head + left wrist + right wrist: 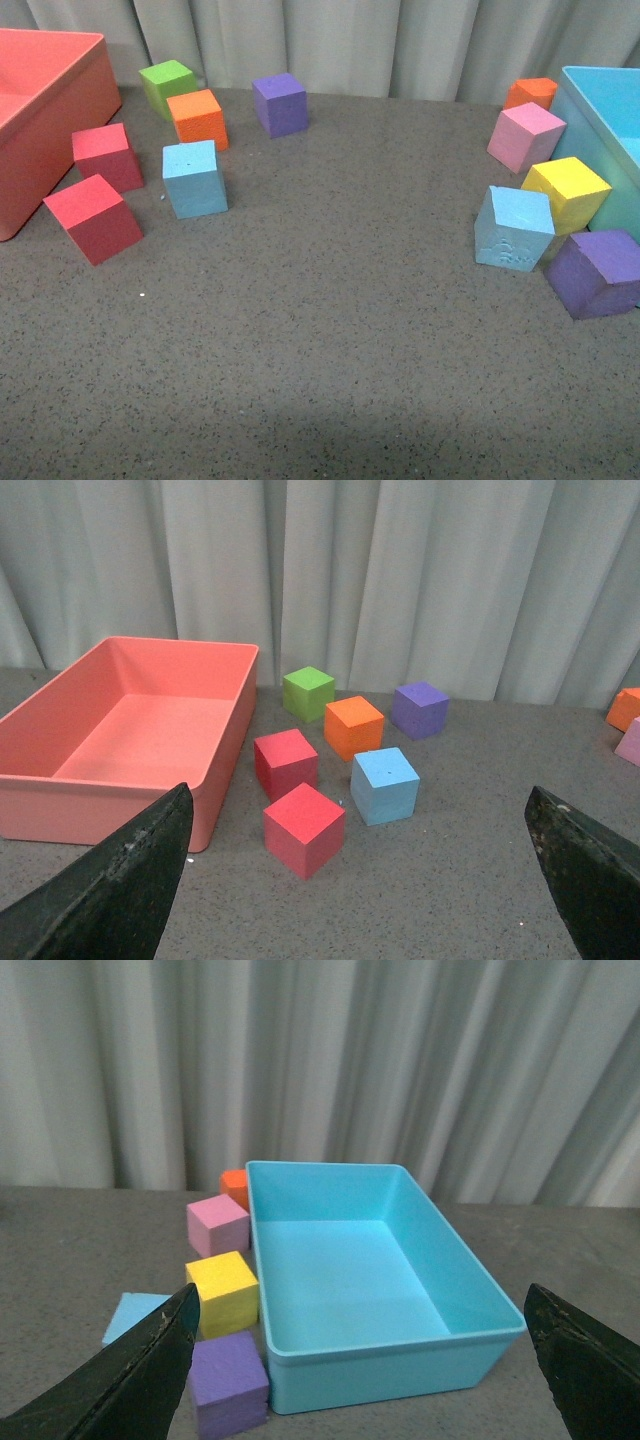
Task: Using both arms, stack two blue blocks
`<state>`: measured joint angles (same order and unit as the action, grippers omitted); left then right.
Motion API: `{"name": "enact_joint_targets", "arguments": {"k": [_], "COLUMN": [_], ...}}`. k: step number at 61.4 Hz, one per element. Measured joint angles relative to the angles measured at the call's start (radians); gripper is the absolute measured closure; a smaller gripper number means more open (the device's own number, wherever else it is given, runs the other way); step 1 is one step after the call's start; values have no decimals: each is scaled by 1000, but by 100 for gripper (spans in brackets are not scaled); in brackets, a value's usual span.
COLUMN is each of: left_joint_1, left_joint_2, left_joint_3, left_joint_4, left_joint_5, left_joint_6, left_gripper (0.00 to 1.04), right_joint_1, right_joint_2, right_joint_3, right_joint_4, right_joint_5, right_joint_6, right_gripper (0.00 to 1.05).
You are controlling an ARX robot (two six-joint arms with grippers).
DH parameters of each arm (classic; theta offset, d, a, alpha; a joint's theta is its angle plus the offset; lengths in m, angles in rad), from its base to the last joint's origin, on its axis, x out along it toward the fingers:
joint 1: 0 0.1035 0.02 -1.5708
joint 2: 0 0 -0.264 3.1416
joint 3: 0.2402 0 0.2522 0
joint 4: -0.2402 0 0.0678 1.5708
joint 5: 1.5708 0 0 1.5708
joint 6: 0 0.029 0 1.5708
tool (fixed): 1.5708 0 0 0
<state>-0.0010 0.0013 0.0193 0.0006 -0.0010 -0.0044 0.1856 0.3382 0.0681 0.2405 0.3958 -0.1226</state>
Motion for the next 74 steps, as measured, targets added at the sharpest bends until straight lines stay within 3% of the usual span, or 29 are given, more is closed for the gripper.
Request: {"name": "enact_joint_targets", "arguments": {"k": [8, 15, 32, 56, 74], "left_joint_1": [0, 0, 0, 0, 0], "left_joint_2": [0, 0, 0, 0, 0], "left_joint_3": [0, 0, 0, 0, 0], "left_joint_4": [0, 0, 0, 0, 0], "left_joint_5": [1, 1, 1, 1, 1], "left_joint_6": [0, 0, 0, 0, 0], "left_gripper": [7, 7, 7, 7, 7], "right_joint_1": [-3, -17, -39, -43, -54], "right_joint_2": [404, 717, 1248, 1588, 1690], "right_joint_3": [134, 283, 707, 965, 1029], "right_joint_4": [181, 181, -117, -325, -319], "right_joint_5": [-77, -170, -304, -337, -365], "right_joint_6": [83, 192, 404, 480, 488], "right_gripper": [10, 10, 10, 10, 10]}}
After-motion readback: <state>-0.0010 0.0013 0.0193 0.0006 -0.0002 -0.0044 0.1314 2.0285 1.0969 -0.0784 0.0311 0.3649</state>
